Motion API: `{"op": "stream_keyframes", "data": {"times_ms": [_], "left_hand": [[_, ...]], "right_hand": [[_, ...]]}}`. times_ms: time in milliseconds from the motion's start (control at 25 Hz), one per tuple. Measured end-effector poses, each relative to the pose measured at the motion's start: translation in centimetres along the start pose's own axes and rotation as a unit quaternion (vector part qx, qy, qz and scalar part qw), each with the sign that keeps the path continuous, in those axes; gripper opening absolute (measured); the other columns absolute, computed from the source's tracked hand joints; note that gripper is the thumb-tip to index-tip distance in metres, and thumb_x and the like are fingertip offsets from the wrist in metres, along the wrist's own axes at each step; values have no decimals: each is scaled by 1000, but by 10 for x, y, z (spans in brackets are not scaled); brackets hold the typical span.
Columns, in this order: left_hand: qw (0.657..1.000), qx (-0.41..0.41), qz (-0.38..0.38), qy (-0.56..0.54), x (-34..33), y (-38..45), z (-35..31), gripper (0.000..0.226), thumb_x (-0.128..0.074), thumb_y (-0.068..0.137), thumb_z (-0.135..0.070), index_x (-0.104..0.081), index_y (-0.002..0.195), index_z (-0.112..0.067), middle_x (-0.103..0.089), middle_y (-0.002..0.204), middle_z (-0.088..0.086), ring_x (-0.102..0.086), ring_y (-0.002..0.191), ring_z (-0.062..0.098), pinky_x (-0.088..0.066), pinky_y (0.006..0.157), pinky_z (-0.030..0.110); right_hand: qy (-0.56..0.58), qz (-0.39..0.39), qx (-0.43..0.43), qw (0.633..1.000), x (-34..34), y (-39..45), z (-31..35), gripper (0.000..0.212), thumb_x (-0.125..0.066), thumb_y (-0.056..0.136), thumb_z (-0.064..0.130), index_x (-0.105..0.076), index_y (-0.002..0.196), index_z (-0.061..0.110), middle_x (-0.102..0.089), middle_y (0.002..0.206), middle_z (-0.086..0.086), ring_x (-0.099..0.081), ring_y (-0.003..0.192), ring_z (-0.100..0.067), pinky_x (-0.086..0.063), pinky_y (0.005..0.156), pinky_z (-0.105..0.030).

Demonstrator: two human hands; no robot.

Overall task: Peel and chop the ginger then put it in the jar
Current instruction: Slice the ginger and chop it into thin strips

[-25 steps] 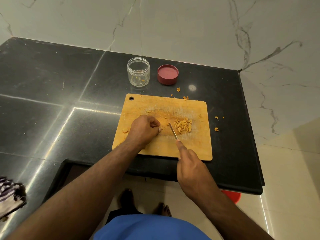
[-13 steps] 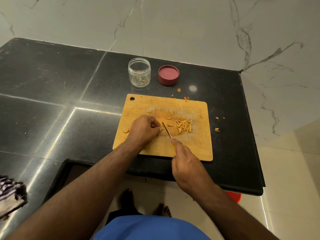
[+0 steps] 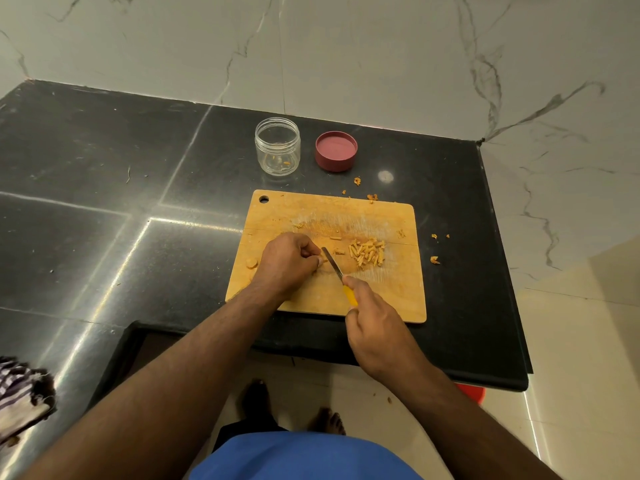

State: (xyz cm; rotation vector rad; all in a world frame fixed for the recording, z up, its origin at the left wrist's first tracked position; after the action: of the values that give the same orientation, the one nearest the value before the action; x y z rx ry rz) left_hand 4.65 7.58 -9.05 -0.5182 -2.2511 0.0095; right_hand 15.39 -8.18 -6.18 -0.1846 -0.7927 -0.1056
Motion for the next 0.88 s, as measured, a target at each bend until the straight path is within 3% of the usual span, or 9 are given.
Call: {"op": "stream_keyframes", "data": {"times_ms": [160, 320, 520, 640, 880], "left_hand": [[1000, 3, 3, -6, 1, 0, 1, 10, -74, 87, -21, -75, 97, -20, -70, 95, -7, -60, 83, 5, -42, 62, 18], [1000, -1, 0, -4, 1, -1, 0, 11, -74, 87, -22, -75, 98, -20, -67, 92, -10, -58, 83, 4, -40, 61, 16], [1000, 1, 1, -2, 0, -1, 0, 11, -73, 88, -21, -76, 99, -19, -70, 96, -7, -59, 83, 5, -40, 60, 16], [1000, 2, 0, -5, 1, -1, -1, 11, -72, 88, -18, -77, 97, -17, -71, 97, -7, -61, 84, 6, -42, 62, 17], [1000, 0, 0, -7, 1, -1, -2, 9, -73, 86, -17, -77, 95, -17, -71, 94, -8, -61, 82, 7, -42, 61, 17]], "right_hand": [[-79, -73, 17, 994, 10, -6, 0, 55, -35, 98, 14, -29, 152, 16, -53, 131, -10, -56, 110, -25, -49, 89, -35], [-22, -44, 25, 998, 1, -6, 0, 51, -38, 102, 16, -29, 152, 22, -49, 140, -1, -53, 116, -12, -49, 96, -29], [-13, -8, 16, 1000, -1, -4, -3, 51, -37, 103, 18, -27, 153, 23, -45, 146, 0, -48, 124, -11, -41, 99, -22], [-30, 0, 31, 999, -6, -1, 0, 50, -37, 103, 19, -27, 152, 24, -48, 141, -1, -53, 116, -14, -46, 96, -30], [-78, 32, 14, 996, -9, 5, 2, 50, -30, 103, 21, -22, 152, 28, -51, 119, -2, -54, 88, -20, -49, 75, -42]]}}
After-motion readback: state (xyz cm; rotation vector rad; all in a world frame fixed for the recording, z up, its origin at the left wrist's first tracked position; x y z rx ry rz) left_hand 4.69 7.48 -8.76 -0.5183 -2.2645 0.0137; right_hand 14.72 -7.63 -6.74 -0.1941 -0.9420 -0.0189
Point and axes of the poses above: each hand's wrist, its own y-axis towards the middle knuckle, its own x-axis out of the back of the hand, z = x × y, the point moved 6 cm from there along y, towards the middle knuckle
